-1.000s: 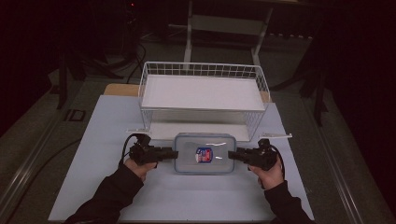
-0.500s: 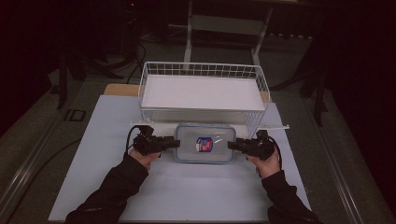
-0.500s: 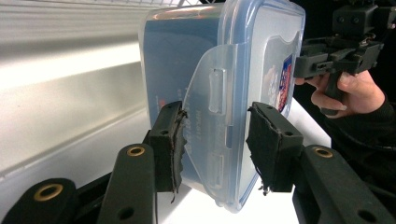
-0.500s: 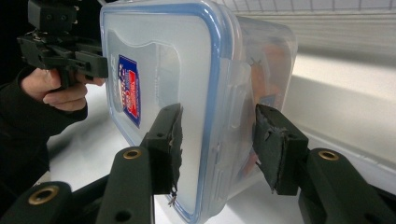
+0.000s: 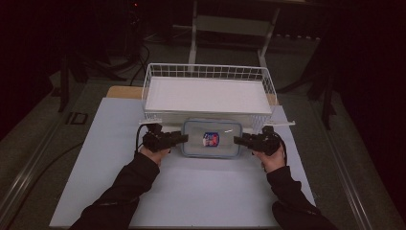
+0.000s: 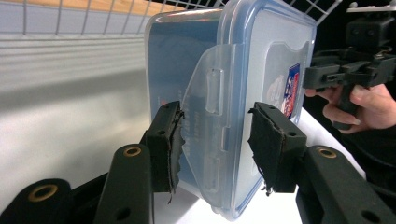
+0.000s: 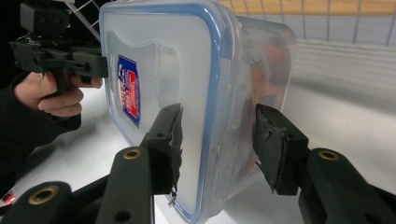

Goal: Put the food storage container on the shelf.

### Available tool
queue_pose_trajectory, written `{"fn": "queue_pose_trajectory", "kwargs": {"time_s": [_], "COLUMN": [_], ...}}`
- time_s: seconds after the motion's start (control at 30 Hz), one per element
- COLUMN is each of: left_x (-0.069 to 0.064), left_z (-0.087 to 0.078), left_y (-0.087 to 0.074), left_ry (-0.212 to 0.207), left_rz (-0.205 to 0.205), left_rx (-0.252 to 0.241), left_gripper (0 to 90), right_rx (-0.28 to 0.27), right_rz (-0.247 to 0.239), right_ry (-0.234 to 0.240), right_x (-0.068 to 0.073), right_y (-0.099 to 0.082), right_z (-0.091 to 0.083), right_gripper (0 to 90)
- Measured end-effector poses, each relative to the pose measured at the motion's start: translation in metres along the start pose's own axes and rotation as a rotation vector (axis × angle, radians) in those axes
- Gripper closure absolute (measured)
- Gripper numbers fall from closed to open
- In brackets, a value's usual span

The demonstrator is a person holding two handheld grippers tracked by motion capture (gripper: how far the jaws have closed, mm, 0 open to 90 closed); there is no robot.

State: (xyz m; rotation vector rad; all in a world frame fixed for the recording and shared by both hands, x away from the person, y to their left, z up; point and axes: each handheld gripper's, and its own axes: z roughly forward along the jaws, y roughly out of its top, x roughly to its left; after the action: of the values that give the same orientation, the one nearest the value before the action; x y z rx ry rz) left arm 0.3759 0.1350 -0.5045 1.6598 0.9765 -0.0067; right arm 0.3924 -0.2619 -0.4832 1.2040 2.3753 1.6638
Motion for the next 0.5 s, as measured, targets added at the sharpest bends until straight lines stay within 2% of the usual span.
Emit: {"fn": "queue_pose_trajectory", "kwargs": {"time_s": [0.07,0.2,0.23,0.4,0.5], "left_x": [0.0,-0.001,0.002,0.004,0.006], "left_z": [0.002,0.006,0.007,0.011,0.013], "left_y": [0.002,0.004,0.005,0.005,0.003], "left_ry": [0.016,0.033,0.052,0.077,0.078], "left_rz": [0.008,-0.013,0.015,0.031,0.03], "left_rx": [-0.006,-0.03,-0.036,-0.048,-0.055], "left_gripper": [53.7,52.9,52.9,52.0,51.6], "right_rx": [-0.008,-0.021,-0.022,-0.06,-0.07], "right_rz": [-0.009,-0.028,-0.026,-0.058,-0.069], "right_ry": [-0.004,-0.013,-0.017,-0.044,-0.052], "right_x": [-0.002,-0.006,-0.007,-0.01,-0.011], "right_y": [0.002,0.005,0.006,0.006,0.006], "right_z": [0.001,0.003,0.004,0.01,0.012], "right_gripper": [53.0,52.7,52.5,51.5,51.3]}}
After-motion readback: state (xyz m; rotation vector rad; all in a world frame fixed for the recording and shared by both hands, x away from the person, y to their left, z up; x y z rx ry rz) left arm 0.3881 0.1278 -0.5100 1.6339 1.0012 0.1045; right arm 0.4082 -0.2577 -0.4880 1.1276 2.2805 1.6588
